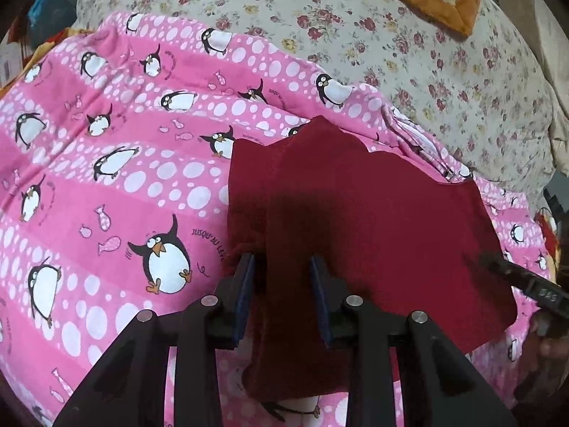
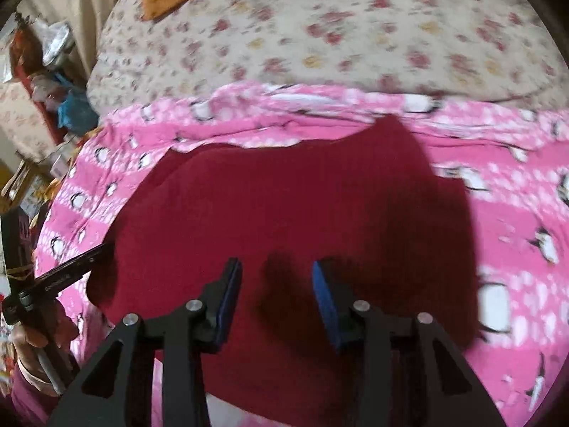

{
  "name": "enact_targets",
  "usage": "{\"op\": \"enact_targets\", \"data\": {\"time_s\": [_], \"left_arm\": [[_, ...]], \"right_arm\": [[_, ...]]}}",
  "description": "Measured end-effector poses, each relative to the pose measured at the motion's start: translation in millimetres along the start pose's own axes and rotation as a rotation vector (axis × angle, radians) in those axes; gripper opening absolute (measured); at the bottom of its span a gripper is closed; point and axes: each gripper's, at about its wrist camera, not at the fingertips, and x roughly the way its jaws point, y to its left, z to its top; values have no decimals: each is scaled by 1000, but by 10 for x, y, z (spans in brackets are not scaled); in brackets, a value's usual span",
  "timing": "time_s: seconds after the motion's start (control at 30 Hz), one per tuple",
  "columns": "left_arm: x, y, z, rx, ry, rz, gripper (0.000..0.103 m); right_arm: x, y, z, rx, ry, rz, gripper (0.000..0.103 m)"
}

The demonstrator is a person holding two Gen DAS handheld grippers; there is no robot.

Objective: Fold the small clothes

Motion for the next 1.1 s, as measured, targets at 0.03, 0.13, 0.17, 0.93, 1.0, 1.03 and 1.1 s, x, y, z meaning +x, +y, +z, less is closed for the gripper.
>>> {"op": "enact_targets", "data": {"time_s": [0.03, 0.13, 0.17, 0.93, 1.0, 1.03, 1.1], "left_arm": [[3, 2, 0, 0, 1, -3, 10], [17, 7, 3, -3, 3, -6, 10], [22, 8, 6, -4, 3, -6, 11], [-31, 130, 103, -74, -26, -89, 11], [-82, 215, 145, -112, -53, -98, 26], [-90, 278, 166, -133, -61, -91, 33], [-58, 375, 177, -174, -51, -86, 43]], "right_arm": [[79, 70, 24, -11, 13, 10, 43], [359, 298, 71, -58, 50, 12, 43], [440, 351, 79, -69, 60, 2, 44], [514, 368, 75, -38, 22, -2, 53], [450, 363, 39, -31, 21, 22, 53], [431, 354, 26, -29, 19, 31, 53], [393, 324, -7, -21, 8, 47, 53]]}}
